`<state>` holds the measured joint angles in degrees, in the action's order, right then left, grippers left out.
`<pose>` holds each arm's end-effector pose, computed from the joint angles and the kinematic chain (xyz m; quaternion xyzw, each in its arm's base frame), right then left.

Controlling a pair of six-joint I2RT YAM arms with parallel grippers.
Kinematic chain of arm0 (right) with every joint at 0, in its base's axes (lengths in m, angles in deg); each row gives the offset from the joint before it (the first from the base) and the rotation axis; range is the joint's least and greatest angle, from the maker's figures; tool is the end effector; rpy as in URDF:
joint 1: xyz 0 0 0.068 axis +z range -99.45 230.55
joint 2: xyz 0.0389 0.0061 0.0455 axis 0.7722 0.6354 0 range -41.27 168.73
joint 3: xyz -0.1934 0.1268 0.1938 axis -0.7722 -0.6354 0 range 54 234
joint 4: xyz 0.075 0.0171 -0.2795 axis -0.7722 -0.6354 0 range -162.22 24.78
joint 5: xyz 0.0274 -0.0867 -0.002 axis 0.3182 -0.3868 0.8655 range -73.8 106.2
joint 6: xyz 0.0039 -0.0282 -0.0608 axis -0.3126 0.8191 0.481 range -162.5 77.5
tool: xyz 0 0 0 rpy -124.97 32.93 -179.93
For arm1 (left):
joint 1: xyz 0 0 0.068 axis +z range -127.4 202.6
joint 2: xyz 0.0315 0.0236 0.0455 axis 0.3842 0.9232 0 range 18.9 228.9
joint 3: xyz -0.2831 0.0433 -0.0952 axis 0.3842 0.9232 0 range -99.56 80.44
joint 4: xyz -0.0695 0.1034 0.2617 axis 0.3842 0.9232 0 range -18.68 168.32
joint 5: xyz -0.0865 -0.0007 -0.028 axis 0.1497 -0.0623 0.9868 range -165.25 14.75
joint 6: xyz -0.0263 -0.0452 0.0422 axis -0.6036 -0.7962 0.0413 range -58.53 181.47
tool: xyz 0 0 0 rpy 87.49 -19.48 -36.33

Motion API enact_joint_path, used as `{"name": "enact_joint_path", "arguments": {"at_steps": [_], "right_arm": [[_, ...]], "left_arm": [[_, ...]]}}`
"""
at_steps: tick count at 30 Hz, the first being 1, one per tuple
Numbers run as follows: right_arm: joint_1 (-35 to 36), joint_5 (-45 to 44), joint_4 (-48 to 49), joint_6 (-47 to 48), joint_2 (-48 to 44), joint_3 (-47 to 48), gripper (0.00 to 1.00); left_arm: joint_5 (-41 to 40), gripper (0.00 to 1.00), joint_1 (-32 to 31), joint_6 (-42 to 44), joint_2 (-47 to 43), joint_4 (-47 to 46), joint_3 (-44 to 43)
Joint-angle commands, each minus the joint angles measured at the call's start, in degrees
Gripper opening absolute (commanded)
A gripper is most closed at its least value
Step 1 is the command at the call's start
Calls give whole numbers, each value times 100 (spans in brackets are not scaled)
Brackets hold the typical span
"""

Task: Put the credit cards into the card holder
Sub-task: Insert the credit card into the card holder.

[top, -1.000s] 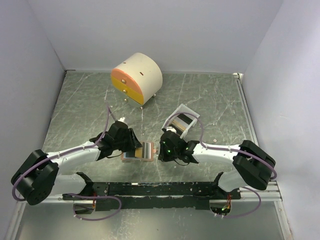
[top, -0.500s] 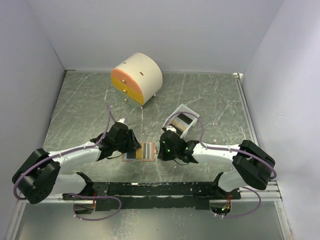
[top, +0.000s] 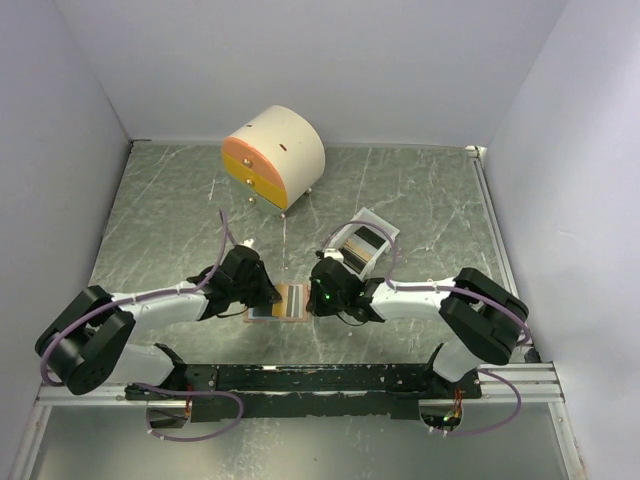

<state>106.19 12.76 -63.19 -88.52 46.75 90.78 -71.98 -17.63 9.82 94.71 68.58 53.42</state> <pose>0.1788 0.2559 0.1336 -0.0682 0.9345 0.2522 0.2418 0.1987 -0.1721 0.1392 -0.0817 0.9234 -0.2872 0.2412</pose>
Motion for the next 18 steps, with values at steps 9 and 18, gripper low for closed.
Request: {"name": "enact_joint_path", "arguments": {"at_steps": [9, 18], "right_arm": [[33, -179, 338, -87, 153, -114, 6], [33, -170, 311, -100, 108, -166, 6]], "left_arm": [[721, 8, -67, -404, 147, -881, 298], [-299, 41, -71, 216, -648, 765, -312]]}}
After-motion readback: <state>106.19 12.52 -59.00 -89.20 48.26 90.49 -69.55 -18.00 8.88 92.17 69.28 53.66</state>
